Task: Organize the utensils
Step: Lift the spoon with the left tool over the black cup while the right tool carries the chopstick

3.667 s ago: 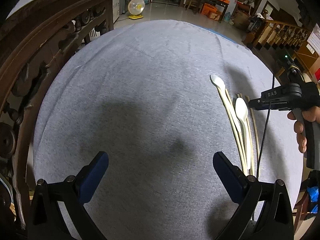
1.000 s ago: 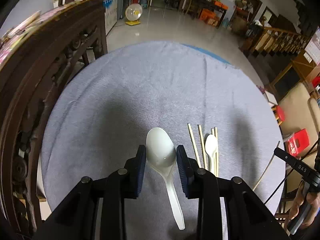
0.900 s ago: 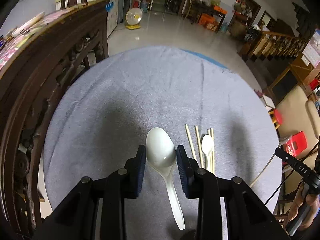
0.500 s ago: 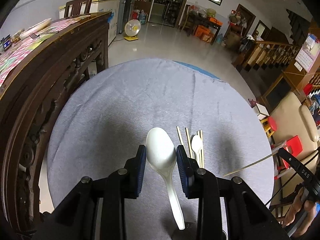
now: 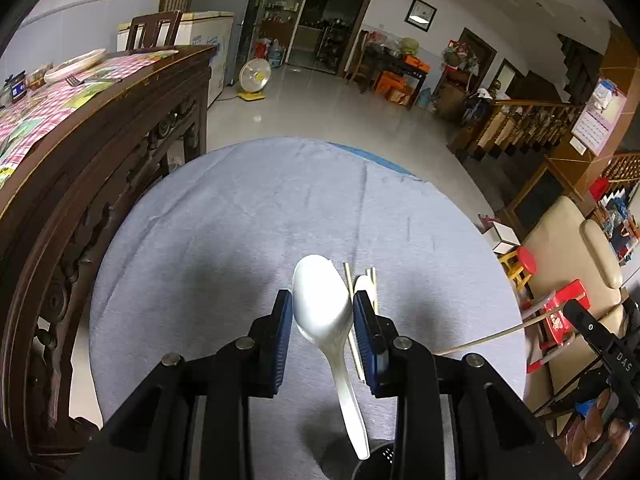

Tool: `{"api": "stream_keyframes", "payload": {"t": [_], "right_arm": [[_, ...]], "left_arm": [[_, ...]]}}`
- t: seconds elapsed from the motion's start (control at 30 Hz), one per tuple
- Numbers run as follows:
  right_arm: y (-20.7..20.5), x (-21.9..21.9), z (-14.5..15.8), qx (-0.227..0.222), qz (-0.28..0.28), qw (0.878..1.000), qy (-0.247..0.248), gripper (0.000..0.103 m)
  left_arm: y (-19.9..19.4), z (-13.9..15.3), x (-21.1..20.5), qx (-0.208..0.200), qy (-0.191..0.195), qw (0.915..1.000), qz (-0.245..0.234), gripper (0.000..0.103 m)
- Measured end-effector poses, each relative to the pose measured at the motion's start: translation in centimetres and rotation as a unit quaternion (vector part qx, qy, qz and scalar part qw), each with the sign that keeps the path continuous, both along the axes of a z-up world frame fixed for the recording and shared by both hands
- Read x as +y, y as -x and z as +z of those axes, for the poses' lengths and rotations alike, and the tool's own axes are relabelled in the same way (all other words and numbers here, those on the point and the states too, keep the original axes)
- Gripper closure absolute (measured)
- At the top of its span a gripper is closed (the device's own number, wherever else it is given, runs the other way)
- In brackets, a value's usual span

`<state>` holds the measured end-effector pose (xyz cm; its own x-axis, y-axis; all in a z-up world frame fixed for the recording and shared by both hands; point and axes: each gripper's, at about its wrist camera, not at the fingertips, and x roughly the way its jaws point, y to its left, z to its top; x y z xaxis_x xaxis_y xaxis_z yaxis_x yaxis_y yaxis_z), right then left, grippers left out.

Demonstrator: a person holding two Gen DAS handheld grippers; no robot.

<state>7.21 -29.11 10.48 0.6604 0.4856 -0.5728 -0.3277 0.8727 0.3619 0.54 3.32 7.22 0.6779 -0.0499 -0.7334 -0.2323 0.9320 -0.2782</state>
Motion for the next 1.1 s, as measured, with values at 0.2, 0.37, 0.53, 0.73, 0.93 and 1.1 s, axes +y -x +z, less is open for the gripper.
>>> {"api": "stream_keyframes", "payload": {"t": [0.2,0.37,0.53,0.73,0.93,1.1], "right_arm": [[2.5,0.4,1.0,-0.012,0.017,1.0,-0.007,0.098],[4.9,0.3,2.2,-0.027,0.031,0.999,-0.013,0.098],[7.4,0.6,2.9,-0.03,0.054,0.998,-0.016,0.098],[9.7,1.4,2.7,-0.028,0.078,0.996,-0.013,0.098],[10.6,2.3,1.3,-0.008,0.099,0.995,-0.005,0.098],[10.8,3.4,-0.6,0.013,0.114,0.993,0.003,0.097]], "left_arm": [[1.2,0.6,-1.0,-0.015,-0.001,0.9999,-0.007,0.071],[2.3,0.9,-2.1,-0.032,-0.013,0.9994,-0.009,0.071],[3.4,0.6,-3.2,-0.045,-0.031,0.9985,-0.007,0.071],[4.3,-0.4,-4.1,-0.054,-0.047,0.9974,-0.006,0.071],[5.5,-0.9,-4.9,-0.083,-0.05,0.9953,0.002,0.071],[5.9,-1.9,-5.9,-0.097,-0.069,0.9929,0.001,0.071]]}}
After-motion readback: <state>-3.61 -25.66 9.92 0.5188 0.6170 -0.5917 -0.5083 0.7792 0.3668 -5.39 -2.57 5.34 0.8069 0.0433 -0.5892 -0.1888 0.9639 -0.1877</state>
